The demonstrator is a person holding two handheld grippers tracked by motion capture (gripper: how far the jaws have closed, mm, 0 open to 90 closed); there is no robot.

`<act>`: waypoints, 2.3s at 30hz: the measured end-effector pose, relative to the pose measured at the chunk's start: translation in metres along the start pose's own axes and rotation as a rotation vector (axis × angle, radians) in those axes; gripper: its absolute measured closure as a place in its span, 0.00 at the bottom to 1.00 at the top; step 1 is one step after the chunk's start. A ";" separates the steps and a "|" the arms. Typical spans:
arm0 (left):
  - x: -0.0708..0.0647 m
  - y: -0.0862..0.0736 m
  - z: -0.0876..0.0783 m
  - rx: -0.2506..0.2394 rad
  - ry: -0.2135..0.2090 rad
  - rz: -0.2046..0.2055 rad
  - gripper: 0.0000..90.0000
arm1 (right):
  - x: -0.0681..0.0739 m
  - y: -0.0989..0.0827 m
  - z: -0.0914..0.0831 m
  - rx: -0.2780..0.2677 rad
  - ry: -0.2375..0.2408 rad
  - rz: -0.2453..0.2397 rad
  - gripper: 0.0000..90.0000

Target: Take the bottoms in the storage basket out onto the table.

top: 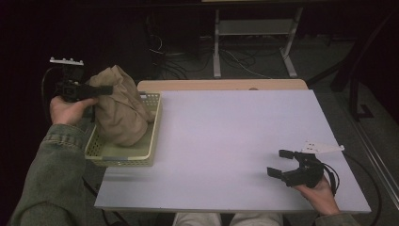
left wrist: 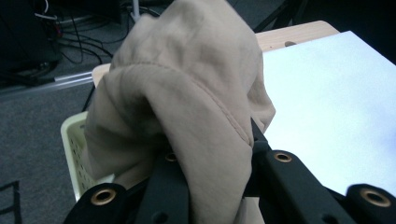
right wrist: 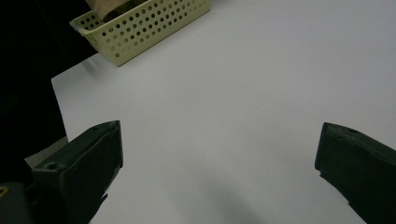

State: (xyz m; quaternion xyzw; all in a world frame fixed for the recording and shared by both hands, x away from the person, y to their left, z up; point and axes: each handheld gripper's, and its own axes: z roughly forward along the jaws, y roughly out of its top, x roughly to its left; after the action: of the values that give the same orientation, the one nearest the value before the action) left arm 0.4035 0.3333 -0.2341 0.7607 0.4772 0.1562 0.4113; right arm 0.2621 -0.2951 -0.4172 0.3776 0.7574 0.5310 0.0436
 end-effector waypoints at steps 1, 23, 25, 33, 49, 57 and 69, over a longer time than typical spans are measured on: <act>-0.001 0.002 -0.002 0.001 -0.002 0.007 0.85 | 0.000 0.000 0.000 0.000 0.000 0.000 0.01; -0.022 0.029 -0.043 -0.021 0.001 0.106 0.85 | 0.000 0.000 -0.001 -0.021 -0.004 0.008 0.01; -0.024 0.031 -0.045 -0.025 -0.003 0.112 0.85 | 0.000 0.000 -0.001 -0.020 -0.003 0.004 0.01; -0.036 0.042 -0.056 -0.009 -0.020 0.163 0.85 | 0.000 0.000 -0.001 -0.019 -0.009 0.004 0.01; -0.062 0.061 -0.066 -0.023 -0.086 0.229 0.85 | 0.000 0.000 -0.001 -0.017 -0.003 0.002 0.01; -0.076 0.070 -0.064 -0.020 -0.116 0.270 0.85 | 0.001 0.000 -0.001 -0.020 -0.005 0.004 0.01; -0.095 0.081 -0.054 -0.034 -0.172 0.328 0.85 | 0.002 0.000 -0.001 -0.020 -0.003 -0.001 0.01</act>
State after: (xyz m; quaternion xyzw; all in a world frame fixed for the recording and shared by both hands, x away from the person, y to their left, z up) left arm 0.3706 0.2607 -0.1239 0.8318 0.3071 0.1637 0.4325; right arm 0.2604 -0.2948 -0.4163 0.3776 0.7522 0.5379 0.0488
